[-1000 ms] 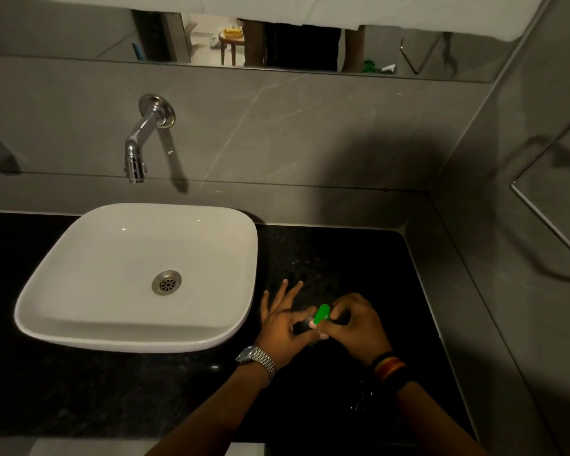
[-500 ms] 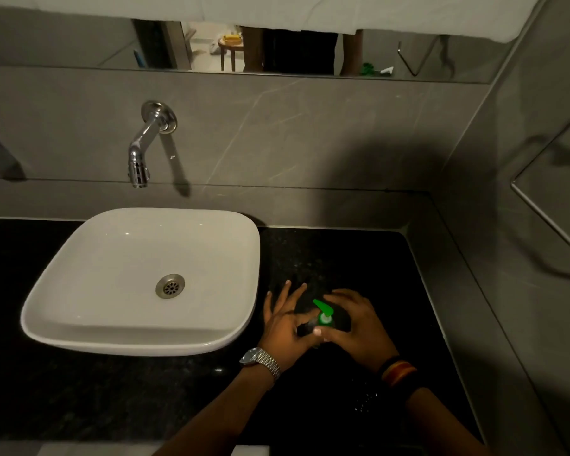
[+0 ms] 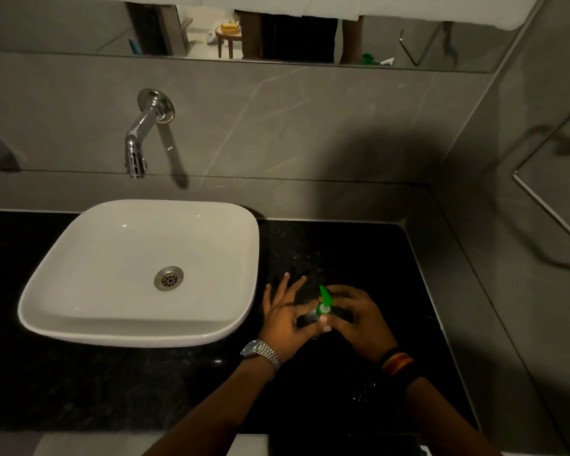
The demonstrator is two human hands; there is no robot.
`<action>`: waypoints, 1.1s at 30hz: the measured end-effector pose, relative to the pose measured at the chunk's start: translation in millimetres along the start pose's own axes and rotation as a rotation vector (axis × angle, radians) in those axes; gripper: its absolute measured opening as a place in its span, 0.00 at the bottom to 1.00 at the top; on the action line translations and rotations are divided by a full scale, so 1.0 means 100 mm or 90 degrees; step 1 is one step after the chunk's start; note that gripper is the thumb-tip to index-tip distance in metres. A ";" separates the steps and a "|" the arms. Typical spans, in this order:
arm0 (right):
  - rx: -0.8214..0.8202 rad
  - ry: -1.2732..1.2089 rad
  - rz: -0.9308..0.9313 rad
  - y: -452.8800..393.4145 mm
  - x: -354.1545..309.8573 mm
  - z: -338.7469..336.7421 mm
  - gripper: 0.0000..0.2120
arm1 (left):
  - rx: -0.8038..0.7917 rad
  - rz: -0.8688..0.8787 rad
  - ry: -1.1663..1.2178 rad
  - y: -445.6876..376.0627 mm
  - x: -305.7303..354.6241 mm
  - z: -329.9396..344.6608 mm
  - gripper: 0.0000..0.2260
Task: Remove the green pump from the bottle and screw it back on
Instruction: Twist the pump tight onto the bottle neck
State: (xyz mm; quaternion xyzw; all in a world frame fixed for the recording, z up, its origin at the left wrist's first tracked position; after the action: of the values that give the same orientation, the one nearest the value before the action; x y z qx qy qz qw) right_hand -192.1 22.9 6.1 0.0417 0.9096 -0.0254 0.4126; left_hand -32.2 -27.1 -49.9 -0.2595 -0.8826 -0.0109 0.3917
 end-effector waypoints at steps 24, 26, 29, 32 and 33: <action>-0.136 0.484 -0.128 -0.21 -0.63 -0.45 0.11 | -0.048 -0.022 0.010 -0.03 0.05 -0.06 0.23; -0.149 0.332 -0.027 -0.18 -0.57 -0.44 0.11 | -0.057 -0.027 0.023 -0.01 0.05 -0.06 0.21; -0.119 0.154 0.104 -0.13 -0.47 -0.39 0.08 | -0.048 -0.026 0.022 0.01 0.05 -0.06 0.20; -0.088 -0.010 0.220 -0.05 -0.39 -0.30 0.09 | -0.042 -0.024 0.025 0.00 0.05 -0.05 0.20; -0.080 -0.053 0.248 -0.02 -0.38 -0.26 0.09 | -0.042 -0.023 0.027 0.00 0.06 -0.05 0.19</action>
State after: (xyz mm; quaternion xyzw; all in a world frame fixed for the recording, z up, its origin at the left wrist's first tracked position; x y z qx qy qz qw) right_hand -187.1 21.2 51.7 0.1895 0.8665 0.1101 0.4484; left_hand -31.9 -25.6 -42.7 -0.2558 -0.8779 -0.0523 0.4014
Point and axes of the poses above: each hand's wrist, its own y-axis away from the middle knuckle, its own z-axis out of the palm, x = y × z, the point moved 5 cm from there along -y, towards the middle knuckle
